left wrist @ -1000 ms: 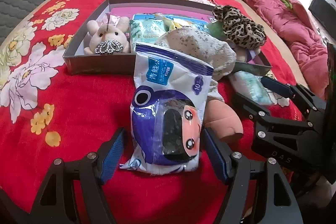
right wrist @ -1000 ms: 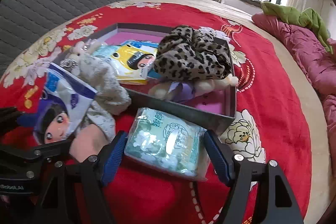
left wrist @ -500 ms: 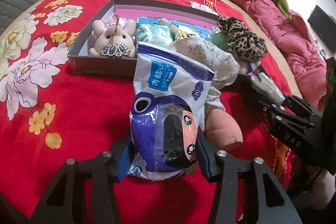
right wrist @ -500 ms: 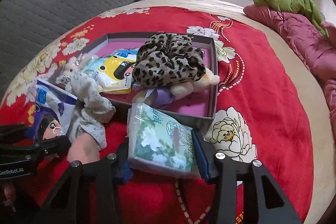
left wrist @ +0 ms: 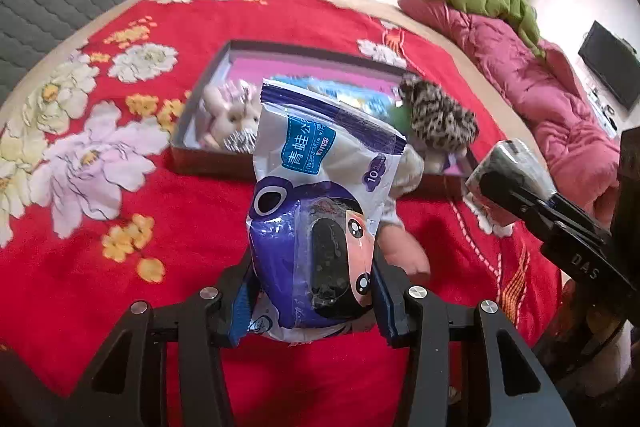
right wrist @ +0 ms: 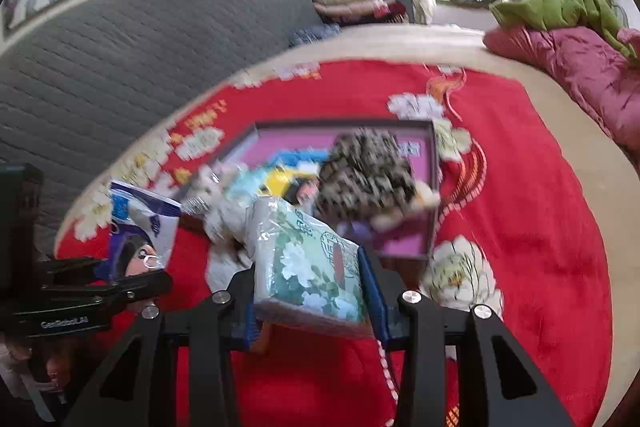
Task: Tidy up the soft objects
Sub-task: 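Grasp purple wipes pack with left tool while right tool grasps mint tissue pack, then carry purple pack over box with left tool while right tool carries mint pack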
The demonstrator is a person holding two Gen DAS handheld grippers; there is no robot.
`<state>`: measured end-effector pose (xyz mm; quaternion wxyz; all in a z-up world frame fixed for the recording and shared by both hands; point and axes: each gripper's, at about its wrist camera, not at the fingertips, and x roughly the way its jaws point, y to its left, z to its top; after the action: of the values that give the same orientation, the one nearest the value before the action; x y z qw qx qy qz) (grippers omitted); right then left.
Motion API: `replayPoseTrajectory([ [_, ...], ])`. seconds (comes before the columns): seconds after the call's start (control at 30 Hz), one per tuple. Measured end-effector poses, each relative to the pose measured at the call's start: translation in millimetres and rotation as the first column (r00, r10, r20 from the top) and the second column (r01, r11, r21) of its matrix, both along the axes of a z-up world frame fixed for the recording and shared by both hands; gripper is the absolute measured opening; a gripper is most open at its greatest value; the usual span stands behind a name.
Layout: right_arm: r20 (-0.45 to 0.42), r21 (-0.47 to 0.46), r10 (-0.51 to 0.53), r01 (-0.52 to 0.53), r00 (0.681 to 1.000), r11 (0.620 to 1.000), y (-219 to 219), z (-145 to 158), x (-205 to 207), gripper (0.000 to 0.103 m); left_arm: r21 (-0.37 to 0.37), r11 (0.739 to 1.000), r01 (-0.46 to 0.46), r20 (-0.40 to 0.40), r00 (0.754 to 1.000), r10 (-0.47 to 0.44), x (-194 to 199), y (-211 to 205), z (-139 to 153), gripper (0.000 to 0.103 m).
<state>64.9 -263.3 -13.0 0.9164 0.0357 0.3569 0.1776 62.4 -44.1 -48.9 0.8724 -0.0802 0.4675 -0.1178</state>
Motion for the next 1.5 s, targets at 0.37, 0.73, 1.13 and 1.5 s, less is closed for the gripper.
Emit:
replayPoseTrajectory([
  [0.37,0.181,0.035,0.096,-0.104,0.979,0.994,16.1,39.2,-7.9,0.042,-0.014,0.998,-0.053,0.08,0.995,0.054,12.3,14.3,40.1,0.05],
  [0.73,0.294,-0.021,0.135,-0.135,0.946,0.991,27.1,60.0,8.5,0.041,-0.037,0.995,-0.096,0.136,0.986,0.1,39.5,27.0,63.5,0.05],
  [1.13,0.308,-0.039,0.161,-0.156,0.938,0.987,38.6,55.6,42.6,0.041,-0.024,0.995,-0.099,0.135,0.986,0.101,73.6,21.6,57.3,0.05],
  [1.5,0.284,-0.08,0.158,-0.141,0.946,0.987,41.3,43.0,69.2,0.041,-0.006,0.997,-0.079,0.077,0.994,0.079,106.2,9.9,31.9,0.05],
])
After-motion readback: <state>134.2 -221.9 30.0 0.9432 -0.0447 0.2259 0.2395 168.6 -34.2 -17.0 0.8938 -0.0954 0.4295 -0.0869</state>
